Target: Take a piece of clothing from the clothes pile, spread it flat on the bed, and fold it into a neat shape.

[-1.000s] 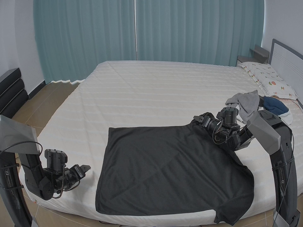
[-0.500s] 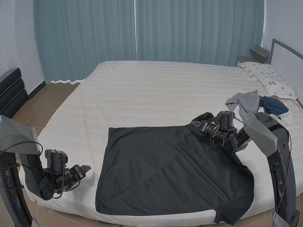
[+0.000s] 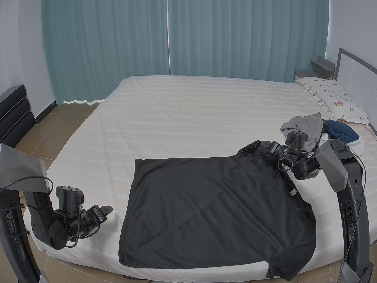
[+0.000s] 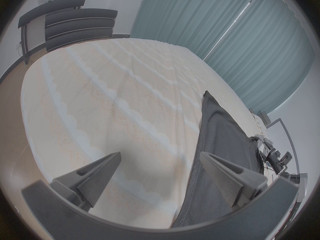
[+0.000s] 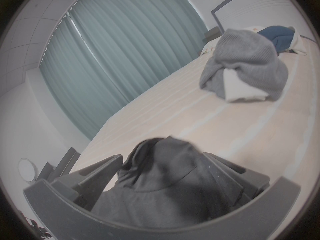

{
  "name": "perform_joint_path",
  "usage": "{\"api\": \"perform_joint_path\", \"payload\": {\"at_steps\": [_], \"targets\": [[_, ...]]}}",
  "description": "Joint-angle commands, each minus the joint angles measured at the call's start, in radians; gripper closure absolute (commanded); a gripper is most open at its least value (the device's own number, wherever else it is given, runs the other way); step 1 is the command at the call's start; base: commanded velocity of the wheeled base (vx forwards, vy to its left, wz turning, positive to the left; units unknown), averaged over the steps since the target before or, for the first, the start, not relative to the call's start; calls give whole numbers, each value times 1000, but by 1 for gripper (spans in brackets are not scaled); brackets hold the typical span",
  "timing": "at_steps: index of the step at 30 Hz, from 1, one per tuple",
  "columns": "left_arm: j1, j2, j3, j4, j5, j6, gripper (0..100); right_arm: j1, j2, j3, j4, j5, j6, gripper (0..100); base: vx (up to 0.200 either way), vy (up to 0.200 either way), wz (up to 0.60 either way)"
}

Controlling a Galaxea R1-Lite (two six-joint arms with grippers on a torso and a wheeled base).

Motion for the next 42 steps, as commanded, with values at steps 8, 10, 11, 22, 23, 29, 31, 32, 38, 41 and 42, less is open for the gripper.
{"api": "perform_joint_path", "payload": {"at_steps": [8, 10, 11, 22, 23, 29, 31, 32, 38, 41, 42], "targets": [[2, -5, -8, -2, 0, -2, 0, -46, -13, -14, -5, 9, 16, 0, 0, 0, 0], [2, -5, -8, -2, 0, -2, 0, -43, -34, -2, -3, 13, 30, 0, 0, 0, 0], [2, -5, -8, -2, 0, -2, 0, -41, -39, 1, -3, 13, 38, 0, 0, 0, 0], [0, 1, -6, -2, 0, -2, 0, 64, -109, 73, 35, 61, 133, 0, 0, 0, 0], [2, 1, -6, -2, 0, -2, 0, 66, -108, 79, 49, 62, 133, 0, 0, 0, 0], [0, 3, -6, -2, -1, -2, 0, 81, -117, 104, 104, 99, 160, 0, 0, 0, 0], [0, 4, -5, -2, -1, -2, 0, 83, -121, 99, 129, 122, 188, 0, 0, 0, 0], [0, 6, -5, -2, -1, -2, 0, 84, -118, 91, 149, 136, 199, 0, 0, 0, 0], [0, 12, -3, -2, -1, -4, 0, 101, -75, 7, 247, 161, 206, 0, 0, 0, 0], [0, 13, -3, -2, -1, -5, 0, 103, -37, -64, 278, 158, 212, 0, 0, 0, 0], [0, 13, -3, -2, -1, -5, 0, 106, -25, -87, 290, 158, 219, 0, 0, 0, 0]]}}
